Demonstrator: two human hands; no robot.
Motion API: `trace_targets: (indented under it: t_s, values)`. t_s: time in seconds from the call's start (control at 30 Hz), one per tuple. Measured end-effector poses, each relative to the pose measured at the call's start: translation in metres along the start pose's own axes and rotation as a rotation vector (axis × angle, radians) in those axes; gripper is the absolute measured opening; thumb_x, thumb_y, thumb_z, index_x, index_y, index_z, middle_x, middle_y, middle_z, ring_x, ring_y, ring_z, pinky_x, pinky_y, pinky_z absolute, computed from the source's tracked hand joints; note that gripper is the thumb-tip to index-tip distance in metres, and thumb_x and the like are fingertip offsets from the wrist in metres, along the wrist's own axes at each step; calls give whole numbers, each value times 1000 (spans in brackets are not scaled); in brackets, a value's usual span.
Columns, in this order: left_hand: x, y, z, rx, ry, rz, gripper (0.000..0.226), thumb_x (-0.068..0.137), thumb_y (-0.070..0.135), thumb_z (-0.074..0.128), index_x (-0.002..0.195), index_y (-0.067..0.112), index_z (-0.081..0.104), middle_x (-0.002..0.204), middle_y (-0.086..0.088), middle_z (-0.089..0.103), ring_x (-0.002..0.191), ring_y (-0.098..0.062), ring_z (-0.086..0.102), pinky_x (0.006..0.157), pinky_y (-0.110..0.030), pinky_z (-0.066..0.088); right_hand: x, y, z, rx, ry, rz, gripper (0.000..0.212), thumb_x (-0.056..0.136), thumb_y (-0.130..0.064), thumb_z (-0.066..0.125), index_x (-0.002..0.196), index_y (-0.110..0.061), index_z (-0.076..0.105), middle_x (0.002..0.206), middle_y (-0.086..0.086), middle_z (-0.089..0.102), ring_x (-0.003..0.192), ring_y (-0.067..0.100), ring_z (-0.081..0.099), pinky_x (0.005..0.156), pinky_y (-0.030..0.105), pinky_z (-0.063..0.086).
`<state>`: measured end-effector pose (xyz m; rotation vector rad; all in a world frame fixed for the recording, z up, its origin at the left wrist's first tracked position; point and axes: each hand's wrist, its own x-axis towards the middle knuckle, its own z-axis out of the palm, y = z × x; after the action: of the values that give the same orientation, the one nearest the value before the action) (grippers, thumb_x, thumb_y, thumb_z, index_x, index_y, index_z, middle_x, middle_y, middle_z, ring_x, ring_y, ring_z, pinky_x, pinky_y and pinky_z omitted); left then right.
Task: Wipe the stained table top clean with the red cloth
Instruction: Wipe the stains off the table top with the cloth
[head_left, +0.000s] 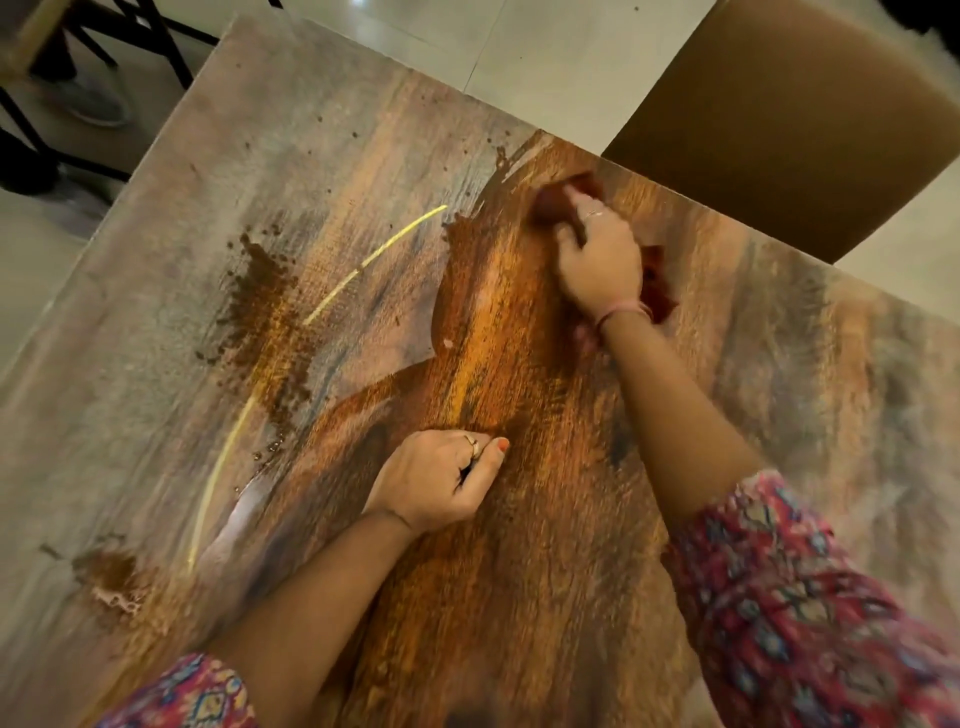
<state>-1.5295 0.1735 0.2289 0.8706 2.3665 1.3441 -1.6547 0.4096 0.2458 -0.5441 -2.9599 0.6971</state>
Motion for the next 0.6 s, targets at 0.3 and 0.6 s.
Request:
trace_targets:
  t_s: [0.3,0.6]
  values:
    - [-2,0,-4,-6,-20,65,42,92,37,43,55,17,48,51,5,50,45,-13,47,44,-27,35,-78,-33,18,-67,-382,-835,39,90,-23,58,129,-22,59,131,2,60,127,22,51,109,40,35]
    - [-3,-1,-2,-55,-30,43,34,91,36,46,59,30,37,52,8,42,44,-12,41,44,-30,41,71,-23,21,-45,93,84,45,98,-21,44,143,-21,43,143,2,48,133,22,41,114,34,29]
